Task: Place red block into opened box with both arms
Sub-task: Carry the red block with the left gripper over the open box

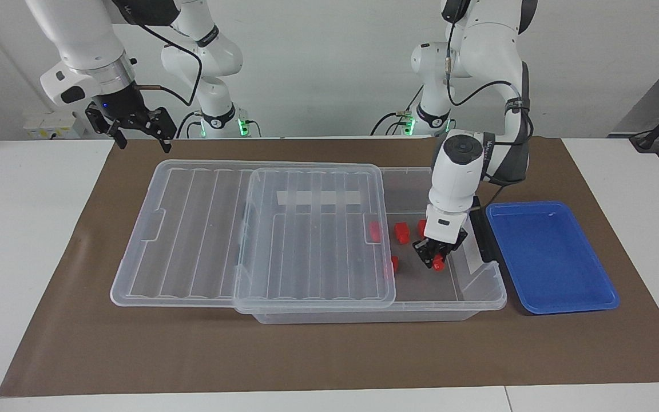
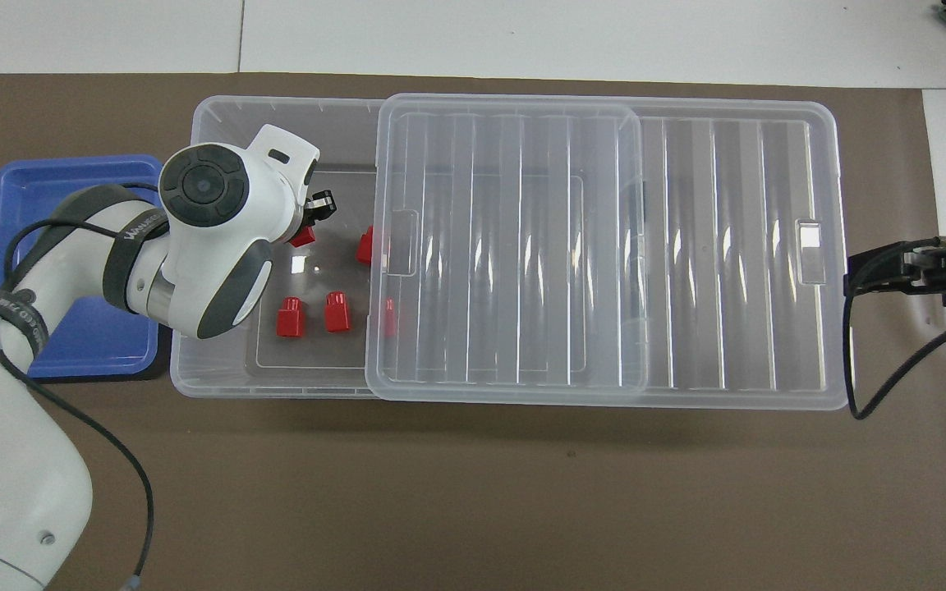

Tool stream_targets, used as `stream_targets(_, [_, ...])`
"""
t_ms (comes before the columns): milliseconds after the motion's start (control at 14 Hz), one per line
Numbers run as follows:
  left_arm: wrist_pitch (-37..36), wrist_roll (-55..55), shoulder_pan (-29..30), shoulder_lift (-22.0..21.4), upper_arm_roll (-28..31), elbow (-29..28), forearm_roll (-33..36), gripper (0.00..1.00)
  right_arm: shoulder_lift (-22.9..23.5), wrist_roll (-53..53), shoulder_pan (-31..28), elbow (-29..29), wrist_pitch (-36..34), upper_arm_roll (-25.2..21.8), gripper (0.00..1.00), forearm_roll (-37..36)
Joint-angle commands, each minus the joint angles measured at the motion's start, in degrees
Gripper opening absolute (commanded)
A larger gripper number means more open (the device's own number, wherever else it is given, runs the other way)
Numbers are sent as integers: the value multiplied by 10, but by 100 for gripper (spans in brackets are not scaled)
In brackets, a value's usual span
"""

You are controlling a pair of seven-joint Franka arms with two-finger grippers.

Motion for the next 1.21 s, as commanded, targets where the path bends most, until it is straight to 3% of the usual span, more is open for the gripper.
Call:
stream_targets(0, [47, -28, -9, 3, 7, -28, 23, 17, -12, -3, -4, -14, 3, 1, 100, 4])
stream_targets(1143, [136, -38, 5, 37, 20, -52, 71, 17, -17, -8, -4, -21, 3, 2, 100, 2])
